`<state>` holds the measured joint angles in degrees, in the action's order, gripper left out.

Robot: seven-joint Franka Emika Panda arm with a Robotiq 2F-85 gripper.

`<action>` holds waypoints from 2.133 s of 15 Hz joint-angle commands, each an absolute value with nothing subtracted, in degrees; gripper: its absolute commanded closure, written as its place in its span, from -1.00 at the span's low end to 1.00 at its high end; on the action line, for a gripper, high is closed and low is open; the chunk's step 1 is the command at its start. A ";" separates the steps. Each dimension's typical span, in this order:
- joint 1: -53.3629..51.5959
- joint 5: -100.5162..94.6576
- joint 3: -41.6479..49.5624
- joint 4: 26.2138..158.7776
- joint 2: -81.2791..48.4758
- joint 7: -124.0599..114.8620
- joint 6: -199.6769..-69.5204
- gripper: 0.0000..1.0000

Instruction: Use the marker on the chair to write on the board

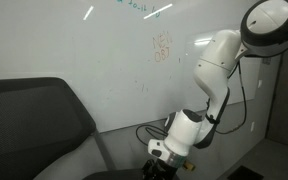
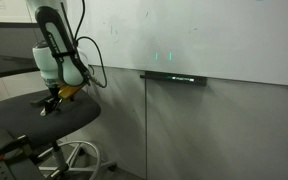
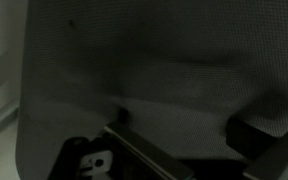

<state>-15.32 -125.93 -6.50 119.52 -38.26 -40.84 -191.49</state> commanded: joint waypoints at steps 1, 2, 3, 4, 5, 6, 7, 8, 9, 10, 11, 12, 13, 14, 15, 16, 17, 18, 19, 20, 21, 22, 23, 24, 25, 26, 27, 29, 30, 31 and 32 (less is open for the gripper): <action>-28.50 -123.32 4.49 124.16 -33.06 -45.80 -191.38 -1.00; -32.03 -122.98 7.64 124.63 -32.67 -46.88 -191.54 -1.00; -35.78 -122.78 11.19 125.41 -32.18 -48.06 -191.64 -1.00; -39.42 -122.51 14.52 126.07 -31.90 -49.36 -191.91 -1.00; -43.02 -122.40 17.91 126.54 -31.94 -50.67 -192.38 -1.00; -46.90 -122.34 21.47 127.05 -32.08 -52.16 -192.80 -1.00; -51.25 -122.26 25.39 127.51 -32.39 -53.82 -193.21 -1.00; -55.18 -122.25 28.94 127.65 -32.98 -55.36 -193.65 -1.00; -59.59 -122.46 32.71 127.68 -33.65 -57.10 -194.23 -1.00; -63.71 -122.86 36.30 127.54 -34.45 -58.71 -195.05 -1.00; -67.59 -123.16 39.65 127.36 -35.17 -60.18 -195.97 -1.00; -71.30 -123.46 42.80 126.82 -36.21 -61.72 -196.98 -1.00; -75.10 -123.80 46.10 126.38 -37.33 -63.36 -198.36 -1.00; -78.47 -124.13 48.95 126.03 -38.41 -64.97 -199.63 -1.00; -81.31 -124.28 51.39 125.43 -39.75 -66.50 -201.04 -1.00; -83.85 -124.44 53.59 124.91 -40.95 -67.96 -202.66 -1.00; -85.64 -124.53 55.17 124.47 -41.77 -69.08 -204.17 -1.00; -87.48 -124.74 56.77 123.93 -42.89 -70.31 -205.75 -1.00; -88.98 -124.95 58.13 123.38 -43.78 -71.41 -207.20 -1.00; -90.29 -125.05 59.21 122.93 -44.49 -72.29 -208.25 -1.00; -91.50 -125.08 60.16 122.50 -45.32 -73.20 -209.16 -1.00; -92.44 -125.09 60.88 122.19 -45.81 -73.75 -209.82 -1.00; -93.22 -125.00 61.37 121.90 -46.39 -74.33 -210.50 -1.00; -93.76 -124.80 61.57 121.55 -47.05 -74.86 -211.16 -1.00; -94.47 -124.69 61.86 121.22 -47.68 -75.52 -211.71 -1.00; -95.39 -124.63 62.22 120.99 -48.27 -76.40 -211.98 -1.00; -96.47 -124.51 62.56 120.85 -48.93 -77.39 -211.74 -1.00; -97.72 -124.29 62.62 120.39 -49.87 -78.68 -211.65 -1.00; -97.97 -124.20 62.47 120.13 -50.12 -78.98 -211.61 -1.00; -98.19 -124.14 62.22 119.87 -50.32 -79.05 -211.48 -1.00; -98.37 -124.00 62.01 119.72 -50.37 -79.13 -211.30 -1.00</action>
